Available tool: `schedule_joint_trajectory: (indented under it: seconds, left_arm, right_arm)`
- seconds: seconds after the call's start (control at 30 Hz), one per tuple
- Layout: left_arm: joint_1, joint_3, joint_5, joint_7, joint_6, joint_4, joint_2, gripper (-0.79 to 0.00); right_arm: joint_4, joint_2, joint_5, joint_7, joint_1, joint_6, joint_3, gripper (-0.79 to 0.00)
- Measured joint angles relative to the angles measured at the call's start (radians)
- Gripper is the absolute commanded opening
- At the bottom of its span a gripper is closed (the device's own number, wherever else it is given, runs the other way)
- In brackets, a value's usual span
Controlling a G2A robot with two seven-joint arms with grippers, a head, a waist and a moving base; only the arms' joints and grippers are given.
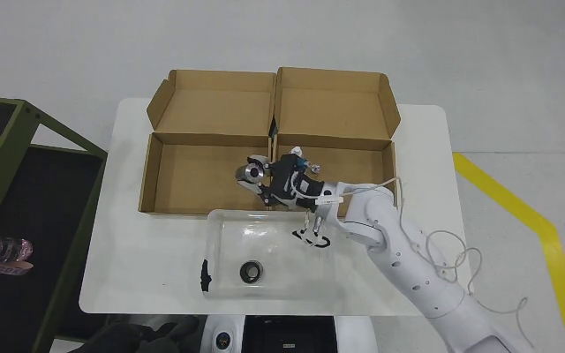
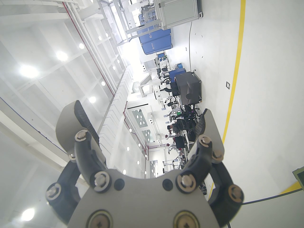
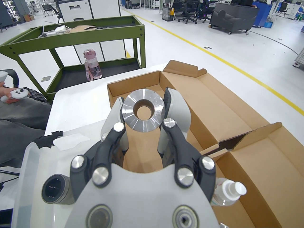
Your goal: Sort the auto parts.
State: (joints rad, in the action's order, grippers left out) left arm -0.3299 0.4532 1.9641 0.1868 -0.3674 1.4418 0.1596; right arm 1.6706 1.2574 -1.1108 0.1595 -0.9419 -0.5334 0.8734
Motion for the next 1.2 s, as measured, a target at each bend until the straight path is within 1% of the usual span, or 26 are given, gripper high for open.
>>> schedule_joint_trajectory:
  seconds: [0.33, 0.63, 1.2]
  left_arm:
    - [0.000, 0.000, 0.000, 0.000, 0.000, 0.000, 0.000, 0.000]
    - [0.000, 0.000, 0.000, 0.000, 0.000, 0.000, 0.000, 0.000]
    - [0.000, 0.000, 0.000, 0.000, 0.000, 0.000, 0.000, 0.000]
  right_arm:
    - [-0.080, 0.028, -0.032, 0.094, 0.091, 0.032, -0.058, -0.785]
    - [-0.176, 0.064, -0.048, 0.180, 0.179, 0.051, -0.126, -0.785]
    - [-0.387, 0.155, -0.052, 0.291, 0.346, 0.070, -0.259, -0.785]
